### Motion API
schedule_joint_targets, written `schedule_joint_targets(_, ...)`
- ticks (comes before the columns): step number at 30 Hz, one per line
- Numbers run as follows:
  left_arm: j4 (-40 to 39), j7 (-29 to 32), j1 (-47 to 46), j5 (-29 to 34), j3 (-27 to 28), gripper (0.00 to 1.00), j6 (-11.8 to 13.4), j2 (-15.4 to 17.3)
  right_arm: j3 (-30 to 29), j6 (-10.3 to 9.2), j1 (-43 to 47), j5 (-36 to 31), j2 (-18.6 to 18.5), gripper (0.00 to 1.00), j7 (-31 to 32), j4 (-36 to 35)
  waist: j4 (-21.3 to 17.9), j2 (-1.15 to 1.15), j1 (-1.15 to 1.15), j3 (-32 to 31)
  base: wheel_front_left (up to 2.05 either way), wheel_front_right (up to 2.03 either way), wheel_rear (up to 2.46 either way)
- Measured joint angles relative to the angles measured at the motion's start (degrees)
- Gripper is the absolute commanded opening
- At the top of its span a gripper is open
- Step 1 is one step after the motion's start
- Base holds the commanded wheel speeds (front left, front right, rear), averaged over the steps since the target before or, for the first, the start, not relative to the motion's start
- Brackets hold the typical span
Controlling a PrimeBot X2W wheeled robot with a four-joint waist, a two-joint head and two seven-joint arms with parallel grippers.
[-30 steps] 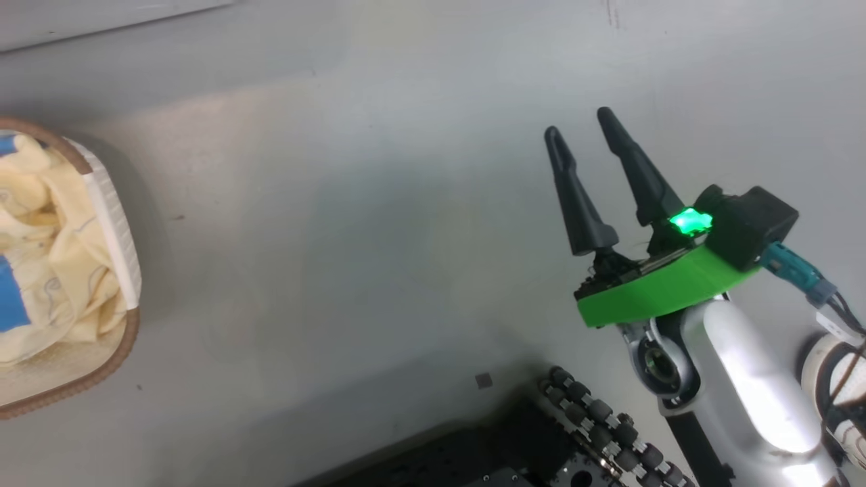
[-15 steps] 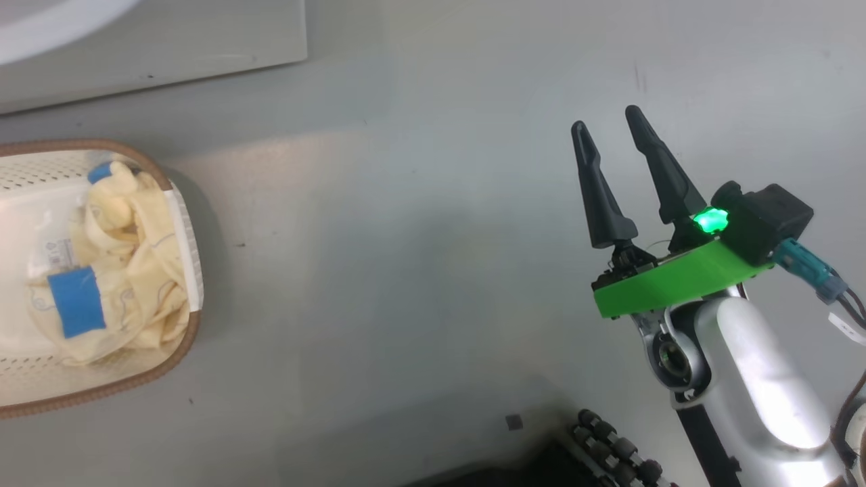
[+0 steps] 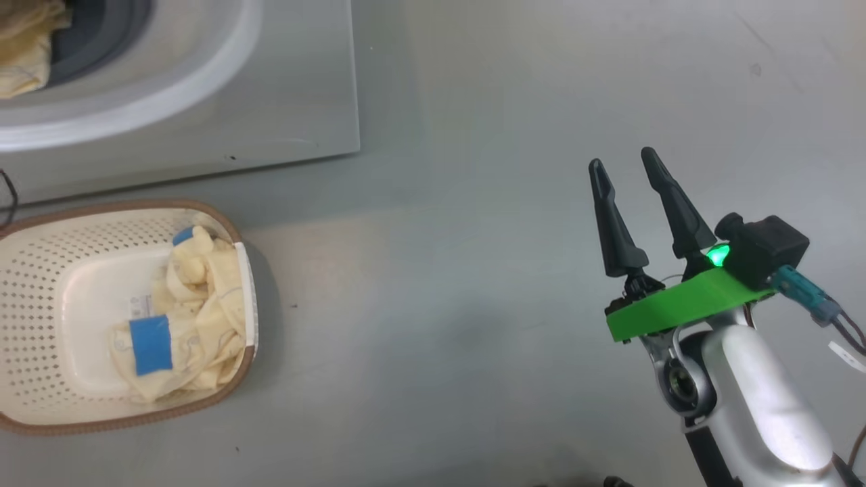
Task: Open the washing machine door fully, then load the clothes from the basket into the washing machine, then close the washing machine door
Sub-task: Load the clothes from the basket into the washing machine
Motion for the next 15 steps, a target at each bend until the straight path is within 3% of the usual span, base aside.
schedule_joint_targets(15,-12.9,0.0,29.6,12.7,19.7,1.0,1.0,-5.0,-1.7,0.0,6.4,-1.5,0.0,1.0,0.0,3.0,2.7,0.0,0.0,-15.1,0.0,0.0,0.0)
